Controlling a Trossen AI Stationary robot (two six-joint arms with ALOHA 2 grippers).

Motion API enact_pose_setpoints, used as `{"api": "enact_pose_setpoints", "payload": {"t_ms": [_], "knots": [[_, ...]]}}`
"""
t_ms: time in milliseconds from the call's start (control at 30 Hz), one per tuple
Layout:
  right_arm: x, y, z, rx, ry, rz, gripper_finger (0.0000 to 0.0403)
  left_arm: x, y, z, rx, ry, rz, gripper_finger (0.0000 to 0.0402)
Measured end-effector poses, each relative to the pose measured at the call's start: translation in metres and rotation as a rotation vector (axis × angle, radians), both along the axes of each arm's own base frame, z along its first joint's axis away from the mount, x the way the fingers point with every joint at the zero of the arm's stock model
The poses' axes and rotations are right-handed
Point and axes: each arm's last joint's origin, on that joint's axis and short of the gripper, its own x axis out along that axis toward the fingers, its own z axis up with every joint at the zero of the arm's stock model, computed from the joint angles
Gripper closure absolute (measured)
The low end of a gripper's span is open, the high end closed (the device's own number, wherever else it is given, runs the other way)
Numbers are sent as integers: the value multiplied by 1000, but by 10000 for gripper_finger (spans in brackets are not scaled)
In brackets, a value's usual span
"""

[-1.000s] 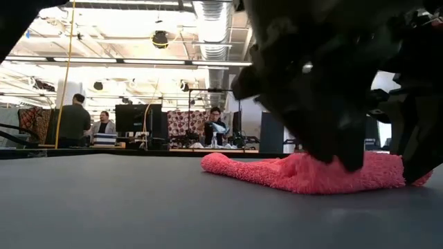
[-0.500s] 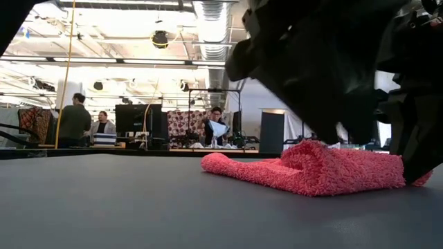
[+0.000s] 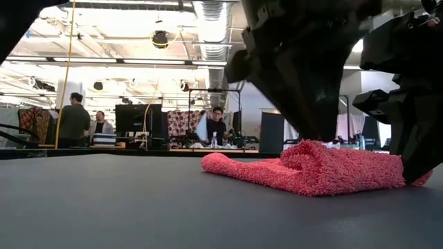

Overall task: Roll towel
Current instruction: Roll the pink towel

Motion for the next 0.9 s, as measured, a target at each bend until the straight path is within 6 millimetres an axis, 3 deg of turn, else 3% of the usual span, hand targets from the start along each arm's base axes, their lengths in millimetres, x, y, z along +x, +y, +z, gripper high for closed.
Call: {"api": "enact_pose_setpoints", "payload": {"t_ms": [167,333,500,700,900], "knots": [[0,0,0,0,0,0,357,6,18,-5,-112,46,14,320],[-1,0,0,-3,4,2,357,11,23,-4,-165,37,-17,320],[-2,1,0,-15,9,7,357,13,13,-3,-247,11,-44,320],[-4,2,0,-16,10,4,357,7,2,-29,-334,50,1,320],[-4,2,-1,-16,12,4,357,-3,-12,-32,-194,35,69,320]]}}
